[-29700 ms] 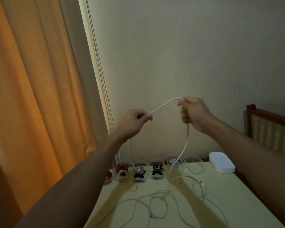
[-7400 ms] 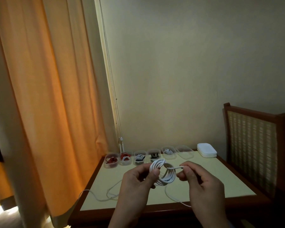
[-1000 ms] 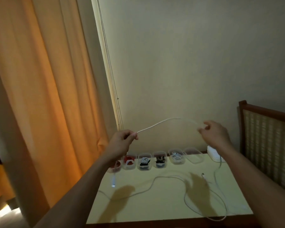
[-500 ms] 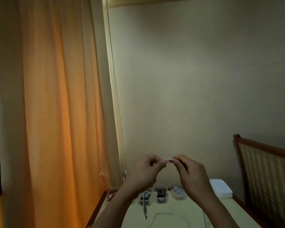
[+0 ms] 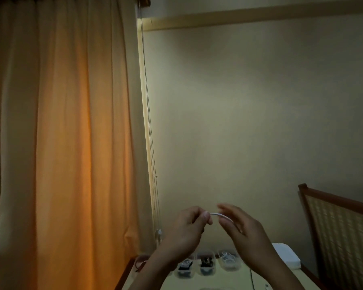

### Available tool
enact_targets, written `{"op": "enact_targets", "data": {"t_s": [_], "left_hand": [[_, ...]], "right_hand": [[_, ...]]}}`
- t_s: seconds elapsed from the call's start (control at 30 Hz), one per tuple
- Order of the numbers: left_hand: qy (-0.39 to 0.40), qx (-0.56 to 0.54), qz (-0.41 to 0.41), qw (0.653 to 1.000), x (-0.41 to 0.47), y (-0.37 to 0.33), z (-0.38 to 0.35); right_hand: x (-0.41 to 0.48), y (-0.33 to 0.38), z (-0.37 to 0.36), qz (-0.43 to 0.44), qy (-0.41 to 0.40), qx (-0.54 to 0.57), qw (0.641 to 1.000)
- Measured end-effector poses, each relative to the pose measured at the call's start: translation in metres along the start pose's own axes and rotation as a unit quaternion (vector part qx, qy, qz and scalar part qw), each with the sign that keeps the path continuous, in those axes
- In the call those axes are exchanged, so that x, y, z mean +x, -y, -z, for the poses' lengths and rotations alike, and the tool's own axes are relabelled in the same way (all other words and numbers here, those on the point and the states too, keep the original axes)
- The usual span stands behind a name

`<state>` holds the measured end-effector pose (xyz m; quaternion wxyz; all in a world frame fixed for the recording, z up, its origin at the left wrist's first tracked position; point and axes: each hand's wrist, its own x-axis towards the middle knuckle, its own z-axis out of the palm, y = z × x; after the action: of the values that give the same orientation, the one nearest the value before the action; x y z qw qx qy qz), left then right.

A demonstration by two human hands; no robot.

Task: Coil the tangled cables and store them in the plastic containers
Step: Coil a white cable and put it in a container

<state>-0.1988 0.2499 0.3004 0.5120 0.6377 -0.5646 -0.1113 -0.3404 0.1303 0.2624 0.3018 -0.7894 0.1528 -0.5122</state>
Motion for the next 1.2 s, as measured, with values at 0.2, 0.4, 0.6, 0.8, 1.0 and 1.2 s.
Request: {"op": "enact_targets", "data": {"t_s": [0.2,0.4,0.6,0.8,1.0,1.2], "left_hand": [[0.127,-0.206,0.13,0.962,-0.012,-0.01,0.005],[0.14,-0.386,0.051,0.91,-0.018,-0.014,0.001],[-0.068,-0.404,-0.043,0.911,-0.026,-0.001,-0.015],[-0.112,0.145,-0.262,0.947,-0.027,0.035,-0.001],[0.116,0.138,-0.122,0.976,-0.029,0.042,0.005],[0.225,-0.128,-0.011,0.966,-0.04,0.034,0.015]], "right_hand": [[-0.007,0.009,-0.005,-0.075,-0.058,0.152,0.984],[-0.017,0.004,-0.023,-0.056,-0.022,0.087,0.994],[-0.05,0.004,-0.038,0.011,0.033,-0.079,0.996],[-0.066,-0.004,-0.024,0.126,-0.078,-0.166,0.975],[-0.048,0.002,-0.009,0.23,-0.037,-0.202,0.951],[-0.032,0.006,-0.005,0.25,-0.031,-0.144,0.957]]}}
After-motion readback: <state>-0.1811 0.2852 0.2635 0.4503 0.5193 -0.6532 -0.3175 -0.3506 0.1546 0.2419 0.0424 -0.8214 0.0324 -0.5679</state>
